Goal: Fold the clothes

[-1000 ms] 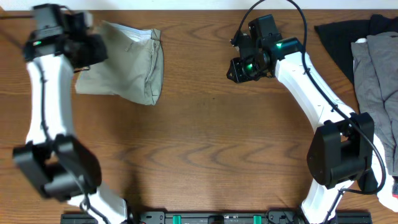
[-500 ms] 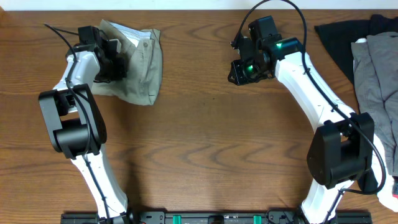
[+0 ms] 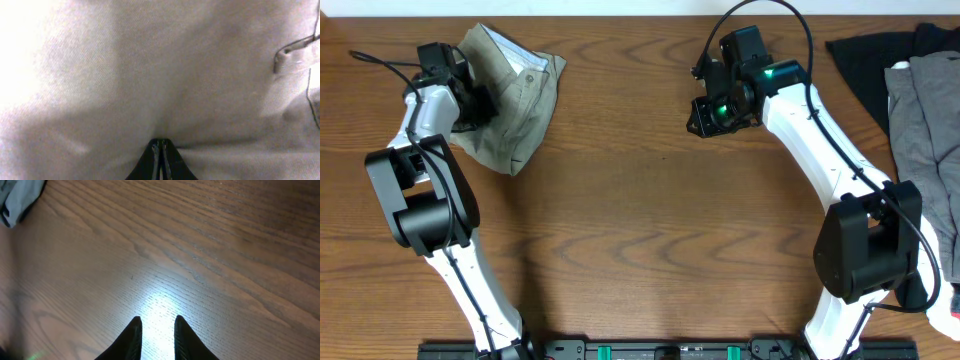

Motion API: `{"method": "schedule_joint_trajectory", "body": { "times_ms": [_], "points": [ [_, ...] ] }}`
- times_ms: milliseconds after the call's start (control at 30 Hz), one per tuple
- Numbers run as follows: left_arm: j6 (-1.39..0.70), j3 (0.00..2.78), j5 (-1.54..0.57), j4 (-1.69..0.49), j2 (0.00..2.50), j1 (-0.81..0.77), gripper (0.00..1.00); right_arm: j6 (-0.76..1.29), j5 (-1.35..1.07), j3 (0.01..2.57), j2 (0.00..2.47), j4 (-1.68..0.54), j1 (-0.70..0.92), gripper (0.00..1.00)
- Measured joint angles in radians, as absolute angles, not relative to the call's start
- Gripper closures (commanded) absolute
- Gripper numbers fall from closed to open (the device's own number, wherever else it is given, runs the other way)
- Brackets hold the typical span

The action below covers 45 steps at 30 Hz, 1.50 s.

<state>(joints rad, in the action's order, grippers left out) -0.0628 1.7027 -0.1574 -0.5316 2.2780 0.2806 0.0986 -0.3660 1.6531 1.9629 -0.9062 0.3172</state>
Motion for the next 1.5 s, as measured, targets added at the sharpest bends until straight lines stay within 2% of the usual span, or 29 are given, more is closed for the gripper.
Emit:
{"method": "schedule_joint_trajectory", "body": {
  "times_ms": [100, 167, 233, 367, 467, 567, 800, 900, 1000, 1200, 1233, 1267, 1300, 1333, 1500],
  "points": [
    [-0.083, 1.707, -0.157, -0.554, 2.278, 0.274, 0.83, 0.099, -0.366, 1.653, 1.963, -0.918, 0.317, 0.78],
    [-0.095, 1.709, -0.157, -0.562, 2.276, 0.269, 0.73, 0.099, -0.366, 1.653, 1.963, -0.919, 0.317, 0.76],
    [-0.102, 1.708, -0.157, -0.575, 2.267, 0.263, 0.58, 0.099, -0.366, 1.653, 1.963, -0.918, 0.315, 0.73],
    [-0.109, 1.695, -0.157, -0.599, 2.225, 0.257, 0.42, 0.099, -0.368, 1.653, 1.963, -0.915, 0.281, 0.68],
    [-0.111, 1.679, -0.16, -0.635, 2.141, 0.257, 0.37, 0.099, -0.367, 1.653, 1.962, -0.911, 0.229, 0.64],
    [-0.108, 1.678, -0.181, -0.701, 2.017, 0.256, 0.37, 0.099, -0.365, 1.653, 1.959, -0.91, 0.176, 0.59],
    [-0.044, 1.682, -0.233, -0.961, 1.755, 0.221, 0.37, 0.099, -0.366, 1.653, 1.941, -0.887, 0.078, 0.57],
    [-0.002, 1.681, -0.238, -1.07, 1.68, 0.201, 0.36, 0.092, -0.365, 1.652, 1.891, -0.902, 0.031, 0.53],
    [0.027, 1.681, -0.231, -1.168, 1.586, 0.197, 0.22, 0.068, -0.352, 1.651, 1.788, -0.933, -0.013, 0.5],
    [0.037, 1.674, -0.181, -1.21, 1.322, 0.192, 0.13, 0.016, -0.288, 1.652, 1.489, -0.983, -0.028, 0.45],
    [0.035, 1.669, -0.167, -1.194, 1.273, 0.189, 0.05, 0.01, -0.275, 1.652, 1.439, -0.989, -0.028, 0.44],
    [0.031, 1.659, -0.151, -1.17, 1.215, 0.188, 0.02, 0.005, -0.254, 1.653, 1.375, -0.997, -0.028, 0.4],
    [0.032, 1.654, -0.144, -1.16, 1.176, 0.188, 0.02, 0.004, -0.241, 1.654, 1.337, -1.003, -0.028, 0.3],
    [0.03, 1.641, -0.136, -1.137, 1.126, 0.187, 0.02, 0.004, -0.226, 1.654, 1.298, -1.011, -0.028, 0.01],
    [0.03, 1.586, -0.112, -1.114, 1.002, 0.187, 0.02, -0.012, -0.165, 1.654, 1.176, -1.039, -0.028, 0.01]
  ]
}}
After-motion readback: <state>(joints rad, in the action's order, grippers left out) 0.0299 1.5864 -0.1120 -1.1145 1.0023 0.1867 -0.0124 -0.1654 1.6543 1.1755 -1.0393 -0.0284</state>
